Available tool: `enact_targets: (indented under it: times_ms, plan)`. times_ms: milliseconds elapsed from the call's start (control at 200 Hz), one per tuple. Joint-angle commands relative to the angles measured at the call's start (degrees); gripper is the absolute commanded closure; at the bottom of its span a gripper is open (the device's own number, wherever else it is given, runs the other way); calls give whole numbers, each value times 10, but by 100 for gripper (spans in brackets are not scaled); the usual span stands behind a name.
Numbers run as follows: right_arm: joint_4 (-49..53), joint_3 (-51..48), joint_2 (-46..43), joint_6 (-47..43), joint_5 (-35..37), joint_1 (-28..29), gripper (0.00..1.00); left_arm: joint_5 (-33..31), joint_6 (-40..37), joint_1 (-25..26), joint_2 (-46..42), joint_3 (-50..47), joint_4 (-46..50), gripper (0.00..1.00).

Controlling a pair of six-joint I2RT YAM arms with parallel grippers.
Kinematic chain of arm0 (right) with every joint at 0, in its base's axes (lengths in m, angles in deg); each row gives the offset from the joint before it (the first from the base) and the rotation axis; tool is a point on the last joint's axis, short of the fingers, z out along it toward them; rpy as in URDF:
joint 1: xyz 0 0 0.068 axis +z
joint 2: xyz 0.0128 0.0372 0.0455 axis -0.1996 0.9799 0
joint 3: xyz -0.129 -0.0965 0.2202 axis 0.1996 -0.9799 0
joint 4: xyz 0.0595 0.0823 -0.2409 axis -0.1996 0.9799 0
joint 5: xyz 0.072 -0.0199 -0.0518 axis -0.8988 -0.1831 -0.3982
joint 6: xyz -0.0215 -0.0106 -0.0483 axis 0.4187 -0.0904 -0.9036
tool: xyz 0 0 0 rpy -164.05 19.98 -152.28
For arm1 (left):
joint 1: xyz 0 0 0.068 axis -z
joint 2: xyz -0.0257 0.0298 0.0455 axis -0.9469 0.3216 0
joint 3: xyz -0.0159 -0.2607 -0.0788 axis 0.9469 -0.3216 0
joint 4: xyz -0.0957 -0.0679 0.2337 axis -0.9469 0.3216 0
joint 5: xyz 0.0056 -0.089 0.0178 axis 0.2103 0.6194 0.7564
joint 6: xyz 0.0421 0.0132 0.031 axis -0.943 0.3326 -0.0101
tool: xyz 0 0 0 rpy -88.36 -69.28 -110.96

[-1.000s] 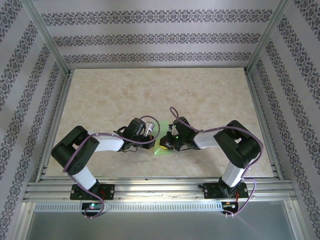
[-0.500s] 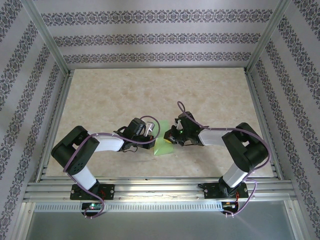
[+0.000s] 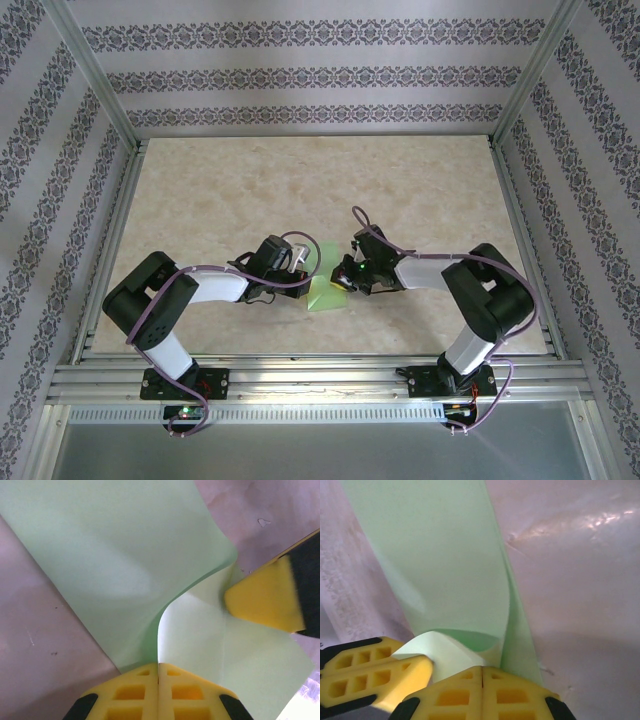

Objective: Fold a paper plane with a square sheet of paper (pick it up from the middle)
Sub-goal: Fold the triangle a second time at the center of the table.

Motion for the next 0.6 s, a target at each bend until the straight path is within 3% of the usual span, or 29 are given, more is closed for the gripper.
enact_targets:
  times_ms: [0,280,495,595]
  plan:
    - [28,32,-28,-21,8,2,100,-11,-16,-8,3,4,43,100]
    - [43,61,36,-21,11,29,100,-5,-12,-8,8,4,39,100]
    - [45,32,59,-32,39,15,100,-8,-16,-8,4,0,44,100]
    - [11,7,58,-23,14,-2,100,-6,-16,-8,3,-1,43,100]
